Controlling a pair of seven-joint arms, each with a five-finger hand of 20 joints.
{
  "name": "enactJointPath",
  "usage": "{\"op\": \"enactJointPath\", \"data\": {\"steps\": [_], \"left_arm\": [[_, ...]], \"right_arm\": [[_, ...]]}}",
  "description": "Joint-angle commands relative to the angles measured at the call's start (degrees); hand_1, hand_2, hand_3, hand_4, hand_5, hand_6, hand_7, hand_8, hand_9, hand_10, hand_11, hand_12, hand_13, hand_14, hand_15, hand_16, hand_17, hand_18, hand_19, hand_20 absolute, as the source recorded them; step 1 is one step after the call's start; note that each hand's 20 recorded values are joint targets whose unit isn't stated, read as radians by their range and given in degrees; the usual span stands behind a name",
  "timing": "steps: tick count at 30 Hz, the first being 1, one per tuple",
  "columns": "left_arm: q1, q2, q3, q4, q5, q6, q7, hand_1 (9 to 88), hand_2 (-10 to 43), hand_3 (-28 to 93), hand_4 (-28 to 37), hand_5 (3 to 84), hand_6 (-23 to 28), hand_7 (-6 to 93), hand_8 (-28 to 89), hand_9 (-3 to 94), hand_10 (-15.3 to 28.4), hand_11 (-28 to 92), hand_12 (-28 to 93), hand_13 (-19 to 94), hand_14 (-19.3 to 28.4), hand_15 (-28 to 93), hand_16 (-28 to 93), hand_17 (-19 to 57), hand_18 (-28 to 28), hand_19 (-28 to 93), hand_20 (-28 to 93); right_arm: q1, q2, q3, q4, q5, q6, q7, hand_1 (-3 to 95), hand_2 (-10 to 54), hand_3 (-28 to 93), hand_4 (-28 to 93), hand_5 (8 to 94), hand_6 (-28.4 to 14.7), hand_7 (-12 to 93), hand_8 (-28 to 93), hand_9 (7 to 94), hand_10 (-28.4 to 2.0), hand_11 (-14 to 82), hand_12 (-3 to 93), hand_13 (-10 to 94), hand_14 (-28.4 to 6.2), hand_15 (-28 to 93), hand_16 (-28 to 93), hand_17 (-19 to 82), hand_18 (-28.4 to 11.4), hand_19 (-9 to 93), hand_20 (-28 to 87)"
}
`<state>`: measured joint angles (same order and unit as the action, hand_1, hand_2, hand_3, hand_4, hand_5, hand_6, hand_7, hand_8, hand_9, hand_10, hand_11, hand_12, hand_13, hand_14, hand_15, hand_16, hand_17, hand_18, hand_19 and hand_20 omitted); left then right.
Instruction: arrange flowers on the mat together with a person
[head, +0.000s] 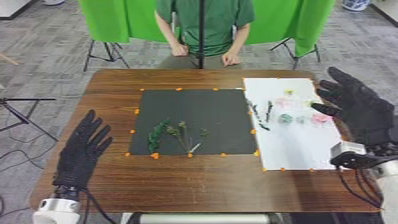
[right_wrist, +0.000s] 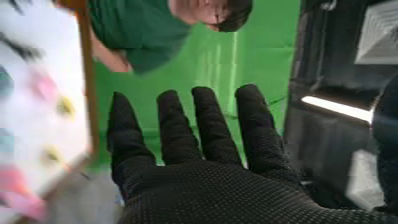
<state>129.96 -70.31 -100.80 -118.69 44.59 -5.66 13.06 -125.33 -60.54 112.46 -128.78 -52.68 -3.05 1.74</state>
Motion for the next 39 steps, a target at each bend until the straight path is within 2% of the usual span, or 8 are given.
{"op": "enactJointPath", "data": {"steps": [1, 14, 21, 26, 27, 29, 31, 39], "left_arm": [[-0.5, 0.76, 1.17, 0.77, -0.85, 0.78, -0.15, 28.3, -6.9, 62, -28.3, 24.2, 1.6, 11.8, -8, 17.3, 8.1, 10, 18, 16, 11.8, 10, 10, -13.8, 22.4, 36, 7], [-0.6, 0.50, 1.99, 0.85, -0.55, 1.18, 0.97, 27.2, -7.3, 64, -28.3, 25.8, 2.5, 12.8, -8, 17.6, 8.5, 12, 17, 17, 12.4, 13, 8, -12.0, 21.6, 37, 8], [-1.8, 2.51, 1.46, 1.13, -0.78, 1.50, 1.30, 27.2, -7.3, 65, -28.3, 25.9, 2.5, 12.8, -8, 17.8, 8.5, 13, 16, 17, 12.3, 14, 7, -11.8, 21.4, 37, 8], [-0.5, 0.25, 1.57, 0.82, -0.54, 1.69, 0.25, 27.3, -7.2, 65, -28.3, 26.0, 2.5, 12.9, -8, 17.9, 8.6, 13, 16, 17, 12.3, 15, 7, -11.8, 21.5, 38, 8], [-1.2, 0.66, 2.04, 1.24, -0.45, 1.74, 1.42, 27.4, -7.2, 65, -28.3, 26.0, 2.5, 12.9, -8, 18.0, 8.6, 13, 16, 17, 12.4, 15, 7, -11.8, 21.5, 38, 8], [-1.5, 1.27, 1.37, 0.87, -0.16, 1.67, 1.01, 27.5, -7.2, 65, -28.3, 26.1, 2.5, 12.9, -9, 18.0, 8.6, 13, 16, 17, 12.4, 15, 6, -11.8, 21.4, 38, 8], [-2.9, 1.59, 1.39, 1.63, -0.19, 0.41, 1.10, 27.4, -7.1, 65, -28.3, 26.1, 2.6, 13.0, -9, 18.0, 8.6, 13, 16, 18, 12.3, 15, 6, -11.7, 21.4, 38, 8], [-1.2, 1.96, 1.03, 1.25, -0.72, 1.72, 1.40, 27.3, -7.0, 65, -28.3, 26.3, 2.6, 13.0, -9, 18.0, 8.7, 13, 15, 18, 12.5, 15, 6, -11.6, 21.3, 38, 8]], "right_arm": [[-0.3, -1.9, -3.0, 1.3, 0.6, 2.6, -3.0, 13.2, -7.6, 79, -27, 30.8, -3.0, 12, -8, 32.3, -12.5, 6.1, 23.7, 28, -12.0, 2, 35, 2, -23.0, 37, 21], [0.9, -3.9, -3.8, 1.5, -1.3, 1.0, -3.9, 13.8, -7.8, 80, -26, 32.8, -3.5, 13, -8, 33.8, -13.7, 7.7, 22.2, 29, -12.1, 5, 34, 4, -22.6, 38, 22], [1.3, -3.9, -4.1, 1.3, 1.1, 0.5, -4.0, 13.9, -7.7, 80, -26, 33.0, -3.6, 13, -8, 33.9, -13.6, 7.8, 22.2, 29, -12.3, 5, 34, 4, -22.6, 38, 22], [1.3, -3.7, -4.0, 1.3, 0.7, 0.3, -2.3, 13.8, -7.7, 80, -26, 33.1, -3.6, 13, -8, 33.9, -13.6, 8.0, 22.1, 29, -12.3, 5, 34, 4, -22.6, 38, 22], [1.4, -3.7, -4.6, 1.5, 0.5, 0.9, -3.8, 13.8, -7.7, 80, -26, 33.1, -3.7, 13, -8, 33.9, -13.6, 8.0, 22.1, 29, -12.3, 5, 34, 4, -22.6, 38, 22], [1.9, -3.9, -5.5, 1.6, 0.4, 1.0, -3.6, 13.9, -7.5, 80, -26, 33.2, -3.6, 13, -8, 33.9, -13.6, 8.0, 22.1, 29, -12.3, 5, 35, 4, -22.6, 38, 22], [2.5, -3.7, -5.0, 1.6, 0.8, -0.5, -3.0, 13.9, -7.4, 80, -26, 33.2, -3.6, 13, -8, 33.9, -13.7, 8.0, 22.1, 29, -12.3, 5, 35, 4, -22.6, 39, 22], [2.7, -3.8, -5.9, 1.8, 1.2, -0.8, -2.1, 14.1, -6.7, 80, -26, 33.4, -3.5, 13, -8, 33.9, -13.9, 8.0, 22.0, 29, -12.5, 5, 35, 3, -22.6, 38, 22]]}}
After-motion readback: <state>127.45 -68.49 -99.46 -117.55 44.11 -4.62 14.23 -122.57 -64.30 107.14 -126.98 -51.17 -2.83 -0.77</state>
